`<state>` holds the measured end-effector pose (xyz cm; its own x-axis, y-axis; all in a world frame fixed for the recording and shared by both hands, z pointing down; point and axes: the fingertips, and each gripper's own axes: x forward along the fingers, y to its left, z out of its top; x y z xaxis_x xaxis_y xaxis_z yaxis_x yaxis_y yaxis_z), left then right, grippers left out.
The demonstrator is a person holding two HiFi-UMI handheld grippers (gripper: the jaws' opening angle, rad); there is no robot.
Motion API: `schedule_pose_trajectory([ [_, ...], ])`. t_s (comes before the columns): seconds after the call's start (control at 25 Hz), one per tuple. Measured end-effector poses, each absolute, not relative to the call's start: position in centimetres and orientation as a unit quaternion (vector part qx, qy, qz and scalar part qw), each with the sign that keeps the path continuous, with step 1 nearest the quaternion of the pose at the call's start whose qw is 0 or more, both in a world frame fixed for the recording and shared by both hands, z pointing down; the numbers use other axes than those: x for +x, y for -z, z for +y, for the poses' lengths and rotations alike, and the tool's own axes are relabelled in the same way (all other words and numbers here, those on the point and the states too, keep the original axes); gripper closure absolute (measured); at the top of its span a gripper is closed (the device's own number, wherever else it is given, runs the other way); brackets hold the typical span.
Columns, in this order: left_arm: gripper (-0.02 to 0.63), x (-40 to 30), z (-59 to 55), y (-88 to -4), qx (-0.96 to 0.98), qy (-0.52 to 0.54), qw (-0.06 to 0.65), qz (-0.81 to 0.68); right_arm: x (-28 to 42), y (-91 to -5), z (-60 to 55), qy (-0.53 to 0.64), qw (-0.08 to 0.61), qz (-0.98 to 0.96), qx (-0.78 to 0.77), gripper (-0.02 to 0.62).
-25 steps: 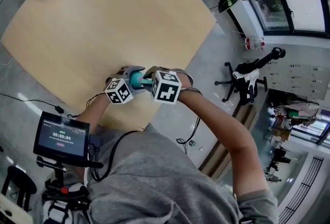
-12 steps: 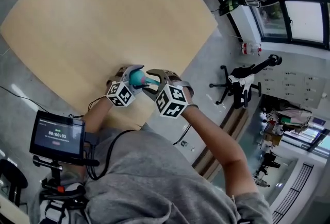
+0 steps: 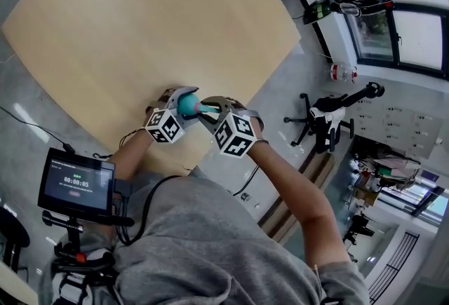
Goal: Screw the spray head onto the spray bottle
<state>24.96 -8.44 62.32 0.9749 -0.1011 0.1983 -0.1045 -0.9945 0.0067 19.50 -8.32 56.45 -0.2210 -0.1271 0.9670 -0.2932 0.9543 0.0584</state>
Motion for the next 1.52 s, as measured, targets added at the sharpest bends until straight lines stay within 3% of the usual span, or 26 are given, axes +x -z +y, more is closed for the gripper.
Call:
schedule_pose_trajectory([
  [0.16, 0.222, 25.0, -8.5, -62.4, 0.994, -0.1, 0.007, -0.052, 19.2, -55.9, -8.3, -0.001, 0.643, -0.76, 0.094, 0.466],
  [0.36, 0.223, 25.1, -8.7, -62.3, 0.993, -0.105, 0.008, -0.051, 19.0, -56.0, -8.4, 0.148, 0.726, -0.665, -0.096, 0.466],
  [0.56, 0.224, 25.5, -9.0, -62.2, 0.993, -0.107, 0.009, -0.049, 19.7, -56.8, -8.2, 0.256, 0.741, -0.576, -0.231, 0.466],
  [0.64, 0.224, 25.9, -9.2, -62.1, 0.993, -0.106, 0.009, -0.05, 19.9, -56.8, -8.5, 0.195, 0.761, -0.591, -0.184, 0.466],
  [0.8, 0.223, 26.5, -9.7, -61.8, 0.992, -0.102, 0.011, -0.075, 20.7, -56.9, -9.2, -0.096, 0.752, -0.649, 0.06, 0.466],
  [1.0, 0.223, 26.5, -11.2, -61.5, 0.973, -0.12, 0.015, -0.195, 21.0, -56.3, -10.0, -0.381, 0.558, -0.649, 0.35, 0.465],
  [1.08, 0.222, 26.4, -11.8, -61.5, 0.965, -0.129, 0.02, -0.229, 20.9, -56.0, -10.4, -0.41, 0.507, -0.649, 0.392, 0.465],
  [1.24, 0.222, 26.5, -11.4, -61.6, 0.968, -0.127, 0.018, -0.214, 20.6, -55.4, -10.2, -0.421, 0.489, -0.675, 0.359, 0.44],
  [1.4, 0.222, 26.9, -10.9, -61.6, 0.981, -0.115, 0.008, -0.159, 20.0, -51.8, -10.5, -0.381, 0.498, -0.718, 0.303, 0.402],
  [1.52, 0.222, 26.9, -10.1, -61.6, 0.989, -0.108, 0.004, -0.101, 19.2, -47.9, -11.5, -0.289, 0.528, -0.763, 0.236, 0.399],
])
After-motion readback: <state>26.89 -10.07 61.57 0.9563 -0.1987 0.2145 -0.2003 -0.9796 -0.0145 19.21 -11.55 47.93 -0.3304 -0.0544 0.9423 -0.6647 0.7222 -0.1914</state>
